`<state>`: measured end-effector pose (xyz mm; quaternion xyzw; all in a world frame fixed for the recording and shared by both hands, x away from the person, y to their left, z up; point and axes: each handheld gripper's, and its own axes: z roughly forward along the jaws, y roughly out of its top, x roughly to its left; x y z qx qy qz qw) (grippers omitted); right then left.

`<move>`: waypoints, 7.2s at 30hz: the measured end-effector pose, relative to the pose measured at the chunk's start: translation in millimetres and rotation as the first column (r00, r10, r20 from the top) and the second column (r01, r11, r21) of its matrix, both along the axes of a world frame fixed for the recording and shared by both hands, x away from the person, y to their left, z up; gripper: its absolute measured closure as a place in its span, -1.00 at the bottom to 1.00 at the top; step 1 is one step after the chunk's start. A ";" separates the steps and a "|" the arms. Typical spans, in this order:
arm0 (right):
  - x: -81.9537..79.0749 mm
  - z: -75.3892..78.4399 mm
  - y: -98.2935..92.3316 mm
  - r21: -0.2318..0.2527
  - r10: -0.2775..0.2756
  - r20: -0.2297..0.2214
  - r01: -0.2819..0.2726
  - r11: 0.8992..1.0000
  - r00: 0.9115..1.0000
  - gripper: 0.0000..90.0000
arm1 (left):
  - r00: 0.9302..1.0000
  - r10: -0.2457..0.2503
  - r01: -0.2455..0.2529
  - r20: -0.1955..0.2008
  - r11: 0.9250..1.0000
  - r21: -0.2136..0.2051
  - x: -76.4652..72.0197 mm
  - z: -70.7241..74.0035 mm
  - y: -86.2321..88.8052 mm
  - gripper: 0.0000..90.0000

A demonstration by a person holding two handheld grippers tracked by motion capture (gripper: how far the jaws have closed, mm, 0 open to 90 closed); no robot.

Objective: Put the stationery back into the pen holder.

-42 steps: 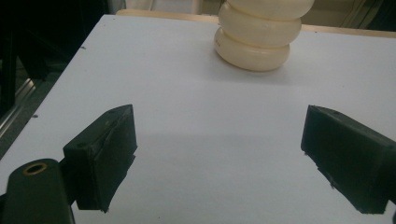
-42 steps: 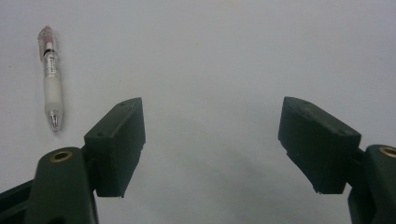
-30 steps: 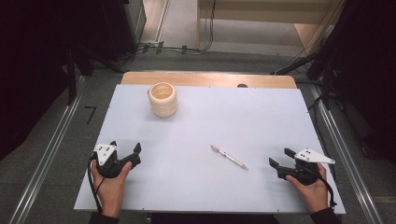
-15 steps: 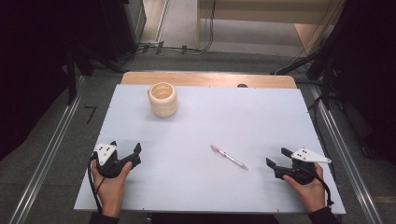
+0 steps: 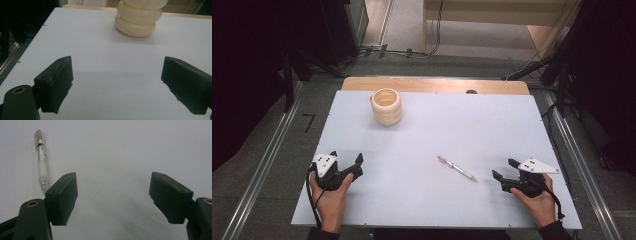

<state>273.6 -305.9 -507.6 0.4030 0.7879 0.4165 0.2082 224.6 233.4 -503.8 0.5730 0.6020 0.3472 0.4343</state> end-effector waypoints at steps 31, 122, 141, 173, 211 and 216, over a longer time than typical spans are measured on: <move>0.7 -1.6 23.3 -0.011 0.058 -0.019 -0.058 0.998 0.998 -0.52 | 1.000 -0.001 0.001 -0.002 1.000 0.002 0.1 -0.2 0.3 -0.76; 2.7 -5.4 85.9 -0.123 0.246 -0.107 -0.258 0.958 0.963 0.54 | 1.000 -0.015 0.015 -0.003 1.000 -0.004 1.3 -1.5 0.1 -0.75; 2.6 -6.2 86.1 -0.119 0.245 -0.106 -0.256 0.959 0.964 0.73 | 1.000 -0.017 0.017 -0.005 1.000 -0.003 1.7 -2.0 -1.4 -0.75; 10.1 15.0 86.5 -0.082 0.246 -0.046 -0.249 0.965 0.968 0.74 | 1.000 -0.015 0.015 -0.006 1.000 -0.004 1.0 -1.9 0.0 -0.75; 49.8 38.4 145.0 -0.033 0.302 -0.005 -0.302 0.953 0.953 0.74 | 1.000 -0.016 0.016 -0.011 1.000 -0.002 2.2 -3.4 0.5 -0.75; 55.6 43.1 153.9 -0.033 0.312 0.003 -0.312 0.950 0.950 0.74 | 1.000 -0.016 0.016 -0.009 1.000 -0.003 2.4 -3.6 0.7 -0.75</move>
